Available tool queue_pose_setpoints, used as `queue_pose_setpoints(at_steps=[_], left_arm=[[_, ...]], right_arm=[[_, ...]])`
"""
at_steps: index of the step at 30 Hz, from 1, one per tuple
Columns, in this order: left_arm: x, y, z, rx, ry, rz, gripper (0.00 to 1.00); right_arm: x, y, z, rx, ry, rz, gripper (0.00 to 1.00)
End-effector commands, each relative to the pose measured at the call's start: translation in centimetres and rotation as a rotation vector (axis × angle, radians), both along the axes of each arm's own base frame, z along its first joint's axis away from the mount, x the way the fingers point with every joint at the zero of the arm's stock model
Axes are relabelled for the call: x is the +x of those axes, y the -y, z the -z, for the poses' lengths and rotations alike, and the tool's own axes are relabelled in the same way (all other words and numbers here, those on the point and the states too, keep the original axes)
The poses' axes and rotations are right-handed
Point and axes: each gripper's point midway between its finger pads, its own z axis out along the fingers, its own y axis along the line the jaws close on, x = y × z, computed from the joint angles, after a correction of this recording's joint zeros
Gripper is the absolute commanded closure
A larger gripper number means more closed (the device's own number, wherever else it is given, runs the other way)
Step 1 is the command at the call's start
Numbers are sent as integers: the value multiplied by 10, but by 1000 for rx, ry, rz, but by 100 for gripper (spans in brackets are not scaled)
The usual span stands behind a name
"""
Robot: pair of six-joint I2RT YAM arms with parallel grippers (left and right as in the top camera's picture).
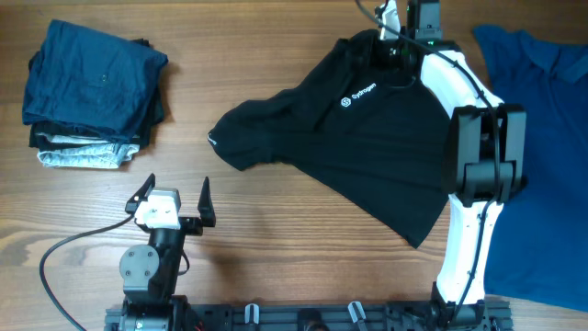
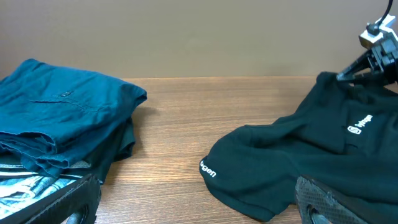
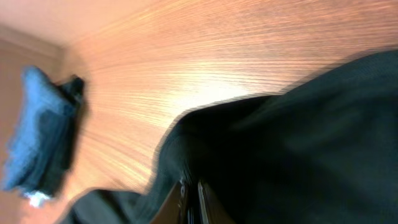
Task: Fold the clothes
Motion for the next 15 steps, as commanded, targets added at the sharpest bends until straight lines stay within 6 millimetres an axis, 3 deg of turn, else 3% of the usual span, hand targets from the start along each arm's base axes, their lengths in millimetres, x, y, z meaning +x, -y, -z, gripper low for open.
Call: queue_pose_setpoints(at_steps=[1,5,8,9,11,14,15], left_arm=[[0,-2,3,19,-1,-8,0],[0,-2,3,20,-1,-8,0],[0,-2,3,20,-1,-8,0],[0,-2,3,20,-1,-8,0],[0,-2,3,20,-2,-8,0],[0,-2,3,20,-2,-8,0],[0,-2,3,19,-2,-8,0]], right_arm=[[4,-38,-38,159,-43,34,85],[11,-69,-32,65,2,114,83],[17,-96,-58,135,101,81,83],[20,-103,-74,186,154,52,68],[22,-111,-102,271,228,11,56],[30,-102,-142,414,295,12,1],[30,-94,-153,468,284,2,1]])
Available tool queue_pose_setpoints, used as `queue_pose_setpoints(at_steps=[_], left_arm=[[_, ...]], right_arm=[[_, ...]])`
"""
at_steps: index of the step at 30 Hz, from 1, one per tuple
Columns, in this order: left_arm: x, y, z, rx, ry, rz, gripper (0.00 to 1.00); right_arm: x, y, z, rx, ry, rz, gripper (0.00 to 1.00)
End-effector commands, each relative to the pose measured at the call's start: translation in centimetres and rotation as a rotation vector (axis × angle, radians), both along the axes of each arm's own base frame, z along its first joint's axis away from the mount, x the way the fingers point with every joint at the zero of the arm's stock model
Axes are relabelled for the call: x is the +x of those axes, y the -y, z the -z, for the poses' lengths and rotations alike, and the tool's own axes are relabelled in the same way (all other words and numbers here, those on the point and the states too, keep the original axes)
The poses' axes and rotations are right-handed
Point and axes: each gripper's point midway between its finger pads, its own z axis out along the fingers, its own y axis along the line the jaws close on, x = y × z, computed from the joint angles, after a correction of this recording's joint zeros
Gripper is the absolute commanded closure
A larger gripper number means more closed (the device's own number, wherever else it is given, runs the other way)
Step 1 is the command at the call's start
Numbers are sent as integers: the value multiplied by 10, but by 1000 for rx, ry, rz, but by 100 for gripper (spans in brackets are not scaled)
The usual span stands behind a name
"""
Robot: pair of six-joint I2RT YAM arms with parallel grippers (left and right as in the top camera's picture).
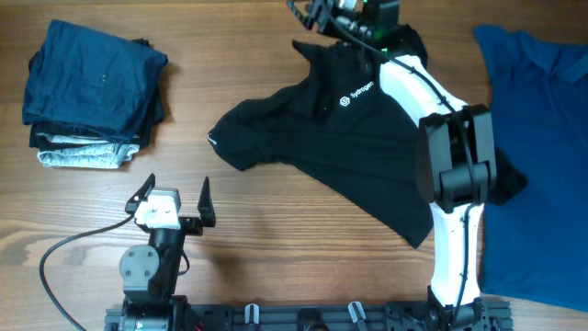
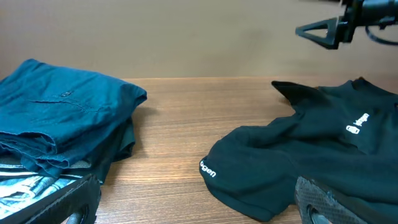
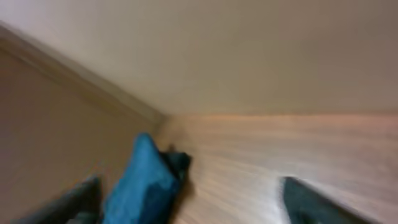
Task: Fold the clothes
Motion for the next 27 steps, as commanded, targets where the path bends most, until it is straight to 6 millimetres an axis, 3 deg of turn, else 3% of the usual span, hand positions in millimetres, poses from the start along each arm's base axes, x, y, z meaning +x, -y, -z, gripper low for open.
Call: queue_pose_setpoints(at_steps=[1,4,6,7,9,11,13,15,17,19,21,23,25,27], left_arm=[[0,-2,3,20,-2,-8,0],[1,-2,-1,19,14,-8,0],[0,-2,3,20,-2,-8,0],[1,-2,-5,25,31,-7,0],[-4,30,-43,9,181,180,0],[-10,38,-69,-14,182,223,0],[-13,38,-91,-9,66,226,0],[-6,39,-111,34,-63,234,0],[20,40,-137,104,-156,256,0],[57,51,-157,106,-246,293,0],[100,74,-151,130,-390,328,0],[133,95,-121,205,-509,309,0],[150,133,-79,355,-574,396,0],[152,170,-33,398,-654,484,0]], right_arm=[[-7,16,-41,144,-32,-76,0],[-21,41,-63,150,-35,-160,0],[-30,77,-79,136,-85,-155,0],[-32,94,-85,124,-94,-136,0],[-40,142,-97,66,-104,-58,1],[-48,188,-95,-9,-142,51,0],[-59,239,-77,-128,-222,201,1],[-78,293,-39,-291,-375,370,0],[-104,337,-5,-414,-547,492,0],[-120,362,11,-485,-640,577,0],[-124,377,16,-543,-667,637,1],[-125,379,17,-549,-671,645,0],[-125,379,17,-548,-671,646,0],[-125,379,17,-549,-671,646,0]])
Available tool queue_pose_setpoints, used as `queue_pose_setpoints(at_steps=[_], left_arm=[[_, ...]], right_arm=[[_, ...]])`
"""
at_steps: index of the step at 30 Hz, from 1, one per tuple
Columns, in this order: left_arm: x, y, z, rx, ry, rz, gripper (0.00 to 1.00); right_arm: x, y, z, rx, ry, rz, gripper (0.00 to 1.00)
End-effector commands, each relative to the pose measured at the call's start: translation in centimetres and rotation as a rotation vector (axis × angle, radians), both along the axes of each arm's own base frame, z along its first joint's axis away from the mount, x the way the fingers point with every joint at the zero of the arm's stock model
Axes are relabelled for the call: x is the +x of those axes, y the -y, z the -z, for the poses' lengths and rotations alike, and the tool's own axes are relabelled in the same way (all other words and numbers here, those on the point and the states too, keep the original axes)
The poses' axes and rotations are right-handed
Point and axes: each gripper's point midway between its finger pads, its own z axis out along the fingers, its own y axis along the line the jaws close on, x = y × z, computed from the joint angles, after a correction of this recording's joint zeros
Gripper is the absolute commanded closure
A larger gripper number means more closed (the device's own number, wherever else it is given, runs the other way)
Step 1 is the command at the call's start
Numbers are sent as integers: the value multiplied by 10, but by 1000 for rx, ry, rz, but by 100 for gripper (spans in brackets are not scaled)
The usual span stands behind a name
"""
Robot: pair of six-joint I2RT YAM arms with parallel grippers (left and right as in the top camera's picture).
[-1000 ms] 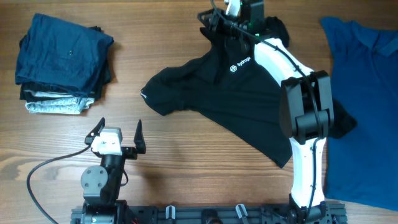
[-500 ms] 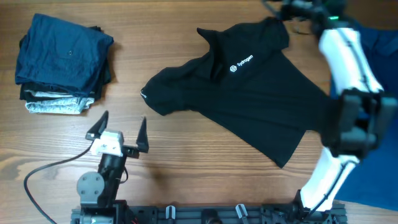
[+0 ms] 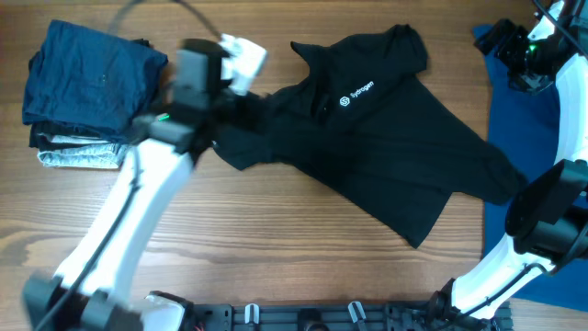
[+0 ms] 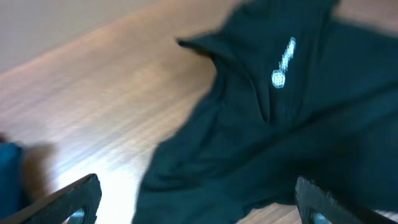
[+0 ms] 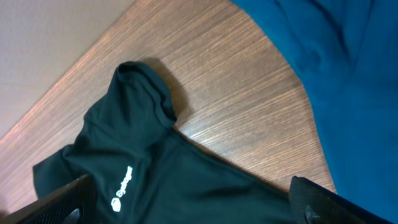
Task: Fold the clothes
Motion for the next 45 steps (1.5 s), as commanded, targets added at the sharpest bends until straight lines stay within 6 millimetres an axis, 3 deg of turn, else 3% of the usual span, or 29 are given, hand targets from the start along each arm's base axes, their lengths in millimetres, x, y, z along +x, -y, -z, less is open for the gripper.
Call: queue_pose_setpoints(at_steps=[1,3,5,7,9,13,15,19,23,26,27,29,33,38,41,44,45], left_arm=[[2,40,40,87,-44,116,0],[0,69,60,81,-62,181,0],[2,84,79,88,-75,209,0],[4,94,104,106,-105,224,0],[12,96,125,126,-110,213,8],[30,105,125,70,-57,165,14],[41,103,129,89,-23,135,24],[42,102,159,118,-64,132,23],[44,102,170,123,-68,129,20],[48,100,182,144,-67,113,30],[50,101,184,142,-61,112,48],[54,100,183,141,-44,104,58],[75,92,168,170,63,26,84],[99,81,147,183,181,-68,88],[110,53,148,173,165,-139,88],[131,0,151,95,137,-319,88],[135,-11,158,72,119,-325,82]], right_arm=[[-1,3,-3,-38,2,-3,0],[-1,2,-3,-37,2,-4,1],[-1,2,-3,-38,2,-4,0],[-1,2,-3,-37,2,-4,0],[-1,2,-3,-37,2,-4,0],[-1,2,-3,-38,3,-4,0],[0,2,-3,-38,5,-4,0],[0,2,-3,-38,5,-4,0],[0,2,-3,-39,5,-4,0],[0,2,-3,-38,5,-4,0],[0,2,-3,-38,5,-4,0],[0,3,-3,-38,4,-4,0],[0,3,-3,-39,4,-4,1],[0,3,-3,-39,4,-4,0],[0,3,-3,-38,4,-4,0],[0,2,-3,-38,4,-5,1],[0,3,-3,-39,4,-4,0]])
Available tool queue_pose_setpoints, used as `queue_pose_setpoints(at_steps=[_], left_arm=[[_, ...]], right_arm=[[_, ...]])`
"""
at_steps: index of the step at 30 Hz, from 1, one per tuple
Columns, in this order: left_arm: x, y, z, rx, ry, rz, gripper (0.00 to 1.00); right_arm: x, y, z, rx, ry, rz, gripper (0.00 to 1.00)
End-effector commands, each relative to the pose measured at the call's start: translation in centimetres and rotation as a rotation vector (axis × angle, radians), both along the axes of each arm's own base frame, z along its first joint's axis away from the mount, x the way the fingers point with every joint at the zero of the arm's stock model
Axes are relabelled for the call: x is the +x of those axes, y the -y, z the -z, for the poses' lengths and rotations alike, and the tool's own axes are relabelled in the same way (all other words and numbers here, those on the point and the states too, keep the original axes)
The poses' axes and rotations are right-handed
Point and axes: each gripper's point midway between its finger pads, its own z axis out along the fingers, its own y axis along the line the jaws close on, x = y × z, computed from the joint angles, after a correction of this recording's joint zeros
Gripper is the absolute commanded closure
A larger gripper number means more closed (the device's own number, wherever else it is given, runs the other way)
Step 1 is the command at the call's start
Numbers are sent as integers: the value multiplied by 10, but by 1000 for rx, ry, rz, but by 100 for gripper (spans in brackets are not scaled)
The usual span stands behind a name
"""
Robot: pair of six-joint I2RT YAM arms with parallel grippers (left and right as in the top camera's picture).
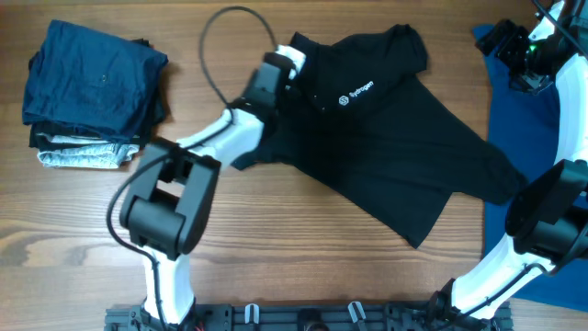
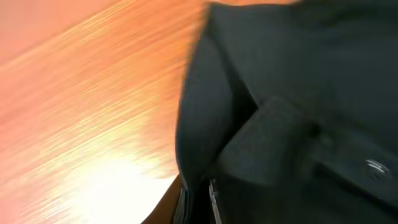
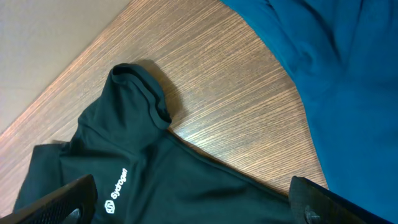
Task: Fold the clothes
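Observation:
A black polo shirt (image 1: pixel 386 138) with a white chest logo lies spread, front up, across the middle of the table. My left gripper (image 1: pixel 292 66) has reached to the shirt's far left corner by the collar. In the left wrist view the left gripper (image 2: pixel 198 198) is shut on a fold of the black fabric (image 2: pixel 280 93). My right gripper (image 1: pixel 522 51) hovers open at the far right, off the shirt. In the right wrist view, the right gripper's (image 3: pixel 196 202) fingers stand wide apart above the black shirt (image 3: pixel 155 168), holding nothing.
A stack of folded clothes (image 1: pixel 92 87), dark blue on top, sits at the far left. A blue shirt (image 1: pixel 542 165) lies unfolded along the right side, partly under the black shirt's hem, and also shows as blue cloth (image 3: pixel 348 68) in the right wrist view.
My left gripper was open above the shirt's left sleeve area. Now it is farther in, shut on the fabric by the collar. The right gripper stays open at the far right.
First my right gripper was shut on the shirt's collar at the far edge, the left parked open near the front. Then the right was open and the shirt lay flatter. Later the right hung at the far right while the left reached out; now the left grips the shirt.

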Motion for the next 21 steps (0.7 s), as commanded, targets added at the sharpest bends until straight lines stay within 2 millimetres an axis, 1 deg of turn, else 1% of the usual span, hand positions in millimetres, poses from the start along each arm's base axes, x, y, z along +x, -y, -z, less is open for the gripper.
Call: queue_pose_setpoints(at_steps=[1,2,3,4,5,6,7,8,9,10,11,12,13,14,15,16,17,18,20,21], left_arm=[[22,-47,14,-99,-22,-124,79],[27,-56,27,-140,-46,-112,75],[30,-62,34,-159,-51,-112,67],[35,-72,42,-170,-48,-124,56],[43,-84,44,-178,-21,-145,55],[49,-94,39,-186,6,-163,54],[52,-98,26,-200,28,-177,48],[54,-103,9,-215,52,-192,40],[53,-105,-13,-237,71,-207,39],[45,-107,-45,-284,76,-240,37],[34,-108,-69,-319,70,-266,34],[19,-109,-90,-360,47,-293,35],[-2,-103,-109,-434,-5,-302,41],[-15,-94,-118,-485,-50,-272,48],[-36,-75,-127,-556,-132,-184,67],[-48,-58,-129,-610,-194,-110,83],[-52,-51,-127,-624,-217,-86,93],[-53,-47,-120,-619,-233,-81,96],[-48,-29,-100,-611,-261,-55,96],[-46,-19,-87,-606,-279,-39,96]], right_arm=[[0,0,-3,-24,8,-13,1],[0,-1,-3,-23,7,-13,1],[0,0,-3,-24,7,-13,0],[0,-1,-3,-23,7,-13,0],[0,0,-3,-24,7,-13,0],[0,0,-3,-24,8,-13,0],[0,0,-3,-23,8,-13,1],[0,0,-3,-24,7,-13,0],[0,-1,-3,-23,7,-13,0],[0,-1,-3,-23,7,-13,0],[0,0,-3,-23,7,-13,0],[0,0,-3,-23,7,-13,0],[0,0,-3,-24,8,-13,0],[0,0,-3,-24,8,-13,0],[0,0,-3,-23,8,-13,1],[0,0,-3,-23,8,-13,1],[0,0,-3,-24,8,-13,0],[0,0,-3,-24,8,-13,0],[0,0,-3,-23,8,-13,0],[0,0,-3,-24,7,-13,0]])
